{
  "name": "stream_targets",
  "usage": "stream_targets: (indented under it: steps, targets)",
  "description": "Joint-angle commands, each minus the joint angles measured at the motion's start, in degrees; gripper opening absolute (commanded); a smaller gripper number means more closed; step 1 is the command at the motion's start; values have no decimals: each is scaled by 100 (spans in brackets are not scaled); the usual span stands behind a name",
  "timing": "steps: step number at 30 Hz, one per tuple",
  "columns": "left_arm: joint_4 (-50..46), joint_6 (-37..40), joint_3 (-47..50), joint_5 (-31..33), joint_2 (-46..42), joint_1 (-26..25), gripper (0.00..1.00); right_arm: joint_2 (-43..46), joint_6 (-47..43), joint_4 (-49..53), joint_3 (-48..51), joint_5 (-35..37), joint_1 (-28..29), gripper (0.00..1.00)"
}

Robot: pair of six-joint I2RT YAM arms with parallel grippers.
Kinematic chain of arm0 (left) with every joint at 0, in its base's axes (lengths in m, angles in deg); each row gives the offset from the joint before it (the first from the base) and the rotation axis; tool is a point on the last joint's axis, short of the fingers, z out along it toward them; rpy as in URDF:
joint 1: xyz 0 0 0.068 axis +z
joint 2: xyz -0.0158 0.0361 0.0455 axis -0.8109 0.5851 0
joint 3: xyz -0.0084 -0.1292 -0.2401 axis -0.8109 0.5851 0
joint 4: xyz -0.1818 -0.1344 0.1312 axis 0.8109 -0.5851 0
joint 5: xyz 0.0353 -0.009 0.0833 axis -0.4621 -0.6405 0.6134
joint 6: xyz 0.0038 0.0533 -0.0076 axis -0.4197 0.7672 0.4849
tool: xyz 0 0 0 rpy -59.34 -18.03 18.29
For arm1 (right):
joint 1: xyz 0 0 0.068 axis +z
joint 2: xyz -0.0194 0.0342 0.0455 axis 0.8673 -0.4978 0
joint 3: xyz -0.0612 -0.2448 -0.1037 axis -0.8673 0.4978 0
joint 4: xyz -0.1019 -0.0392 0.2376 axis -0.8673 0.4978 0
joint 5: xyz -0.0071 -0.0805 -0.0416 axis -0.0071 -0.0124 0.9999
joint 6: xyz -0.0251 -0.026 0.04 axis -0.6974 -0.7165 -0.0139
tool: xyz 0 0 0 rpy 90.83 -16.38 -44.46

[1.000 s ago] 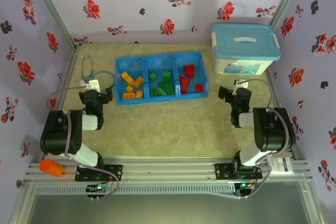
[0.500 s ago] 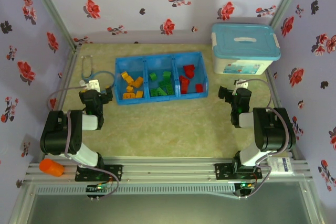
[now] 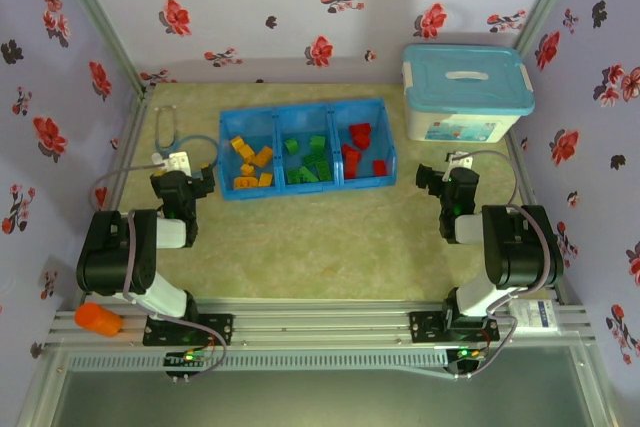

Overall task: Sort the legos into containers by color
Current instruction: Reset both arms

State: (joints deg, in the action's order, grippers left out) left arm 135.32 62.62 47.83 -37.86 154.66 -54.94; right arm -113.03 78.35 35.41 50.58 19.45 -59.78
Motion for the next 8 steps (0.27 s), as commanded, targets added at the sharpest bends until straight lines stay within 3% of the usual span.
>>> stream_targets:
  steps: [1,8]
  targets:
    - [-4,-27,-19,-79,-70,-12,100,61,-40,-65,-36,-60,-36,99]
    - [-4,-27,-19,-73,-66,-8,100,61,-42,-60,-35,-67,-36,99]
